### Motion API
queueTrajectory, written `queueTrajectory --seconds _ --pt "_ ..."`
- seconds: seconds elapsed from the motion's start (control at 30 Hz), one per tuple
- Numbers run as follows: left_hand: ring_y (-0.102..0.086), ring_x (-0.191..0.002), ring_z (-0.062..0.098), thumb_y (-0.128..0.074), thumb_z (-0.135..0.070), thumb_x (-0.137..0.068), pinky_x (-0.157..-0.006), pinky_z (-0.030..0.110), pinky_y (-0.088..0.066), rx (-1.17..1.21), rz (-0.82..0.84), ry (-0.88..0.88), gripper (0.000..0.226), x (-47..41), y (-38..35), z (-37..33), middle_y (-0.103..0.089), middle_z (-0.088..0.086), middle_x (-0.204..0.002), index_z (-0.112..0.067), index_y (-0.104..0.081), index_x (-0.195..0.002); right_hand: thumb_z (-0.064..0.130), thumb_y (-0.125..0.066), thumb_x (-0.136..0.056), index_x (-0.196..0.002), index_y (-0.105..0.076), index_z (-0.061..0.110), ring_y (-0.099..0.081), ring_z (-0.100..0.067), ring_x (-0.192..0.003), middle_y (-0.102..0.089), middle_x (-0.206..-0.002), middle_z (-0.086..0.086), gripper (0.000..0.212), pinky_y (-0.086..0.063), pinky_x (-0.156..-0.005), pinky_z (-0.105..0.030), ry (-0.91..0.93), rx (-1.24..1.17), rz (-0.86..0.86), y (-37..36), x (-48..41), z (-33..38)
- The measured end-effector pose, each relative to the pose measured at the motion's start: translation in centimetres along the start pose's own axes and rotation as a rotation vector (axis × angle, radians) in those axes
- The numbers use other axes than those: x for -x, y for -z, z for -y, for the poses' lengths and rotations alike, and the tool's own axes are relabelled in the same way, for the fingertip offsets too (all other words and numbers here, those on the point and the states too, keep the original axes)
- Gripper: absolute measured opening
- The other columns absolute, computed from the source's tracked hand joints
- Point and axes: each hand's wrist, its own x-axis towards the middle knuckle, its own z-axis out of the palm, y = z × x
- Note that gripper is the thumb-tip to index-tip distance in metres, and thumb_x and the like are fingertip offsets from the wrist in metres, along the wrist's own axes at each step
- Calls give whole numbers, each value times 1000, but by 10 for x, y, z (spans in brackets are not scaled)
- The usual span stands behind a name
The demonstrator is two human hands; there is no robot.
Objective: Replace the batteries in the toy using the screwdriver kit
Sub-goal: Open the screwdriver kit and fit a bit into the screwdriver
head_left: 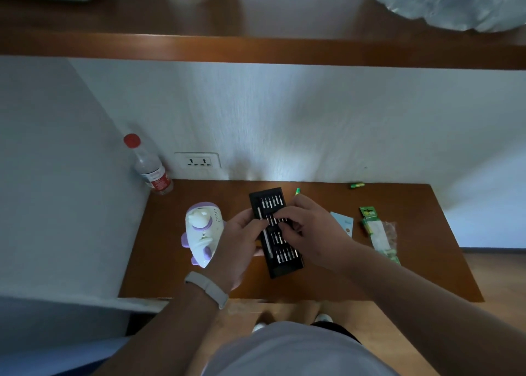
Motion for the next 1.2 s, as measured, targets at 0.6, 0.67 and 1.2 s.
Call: queueTrajectory --seconds 0.6,0.67,1.2 --pt "-76 -88 22 -56 -11 -100 -69 37 -63 -55 70 57 21 -3 5 17 -79 6 -96 -20 -72 -112 18 -65 -91 -97 -74 13 -60 -10 -83 -64 -96 1 12 -54 -72 -29 172 145 215 15 -8 -8" --pt "-76 -87 21 -56 -11 -100 -65 33 -61 -50 87 62 22 -3 4 18 -79 6 -96 -20 -72 -111 20 -63 -93 -100 -74 13 -59 -10 -84 -63 -98 0 15 -54 -73 -29 189 171 247 17 -8 -9" --pt "-76 -92 18 -55 -15 -102 -68 29 -61 -62 175 94 22 -10 -10 25 -79 0 -99 -23 -67 -118 15 -62 -92 -93 -70 4 -62 -22 -78 -67 -86 -9 13 -56 -61 -34 499 502 272 29 5 -16"
